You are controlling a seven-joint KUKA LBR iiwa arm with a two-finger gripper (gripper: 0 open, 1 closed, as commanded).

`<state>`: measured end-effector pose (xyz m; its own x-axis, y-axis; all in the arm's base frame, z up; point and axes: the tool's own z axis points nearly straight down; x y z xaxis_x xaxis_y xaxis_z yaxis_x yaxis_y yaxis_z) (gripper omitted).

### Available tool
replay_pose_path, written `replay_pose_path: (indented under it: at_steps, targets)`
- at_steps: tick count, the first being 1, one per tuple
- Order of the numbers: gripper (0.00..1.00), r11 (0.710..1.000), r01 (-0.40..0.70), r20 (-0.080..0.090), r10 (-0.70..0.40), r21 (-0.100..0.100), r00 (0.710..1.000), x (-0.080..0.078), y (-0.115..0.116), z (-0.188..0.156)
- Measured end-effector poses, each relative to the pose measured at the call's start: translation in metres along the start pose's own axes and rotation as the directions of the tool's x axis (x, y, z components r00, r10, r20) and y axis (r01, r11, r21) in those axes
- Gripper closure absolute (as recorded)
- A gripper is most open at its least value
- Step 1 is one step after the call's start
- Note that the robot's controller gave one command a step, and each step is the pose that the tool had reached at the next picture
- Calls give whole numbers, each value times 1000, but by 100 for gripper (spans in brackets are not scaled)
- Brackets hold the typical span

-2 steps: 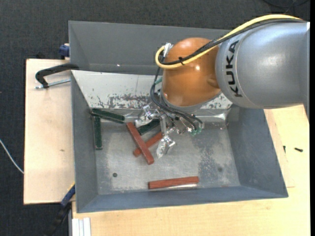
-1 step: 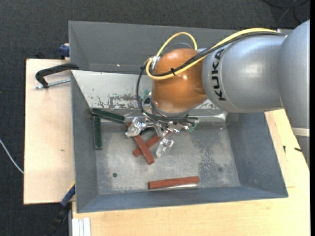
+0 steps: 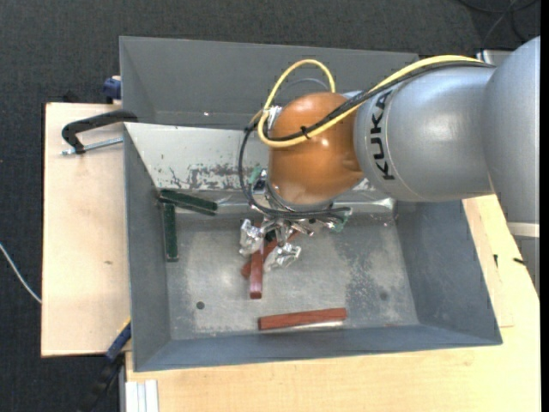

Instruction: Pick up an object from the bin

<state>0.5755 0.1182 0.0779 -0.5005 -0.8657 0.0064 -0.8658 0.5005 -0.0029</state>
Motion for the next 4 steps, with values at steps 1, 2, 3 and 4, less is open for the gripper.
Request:
replay_pose_path:
  at_steps: [1,2,3,4]
  targets:
    - [100,1000,0,0,0,0,1000,0,0,0]
    - [100,1000,0,3,0,-1,1000,0,1,-2]
    - [100,1000,-1,9,1,0,1000,-1,2,-11]
    - [100,1000,0,10,0,-2,1000,-1,2,-20]
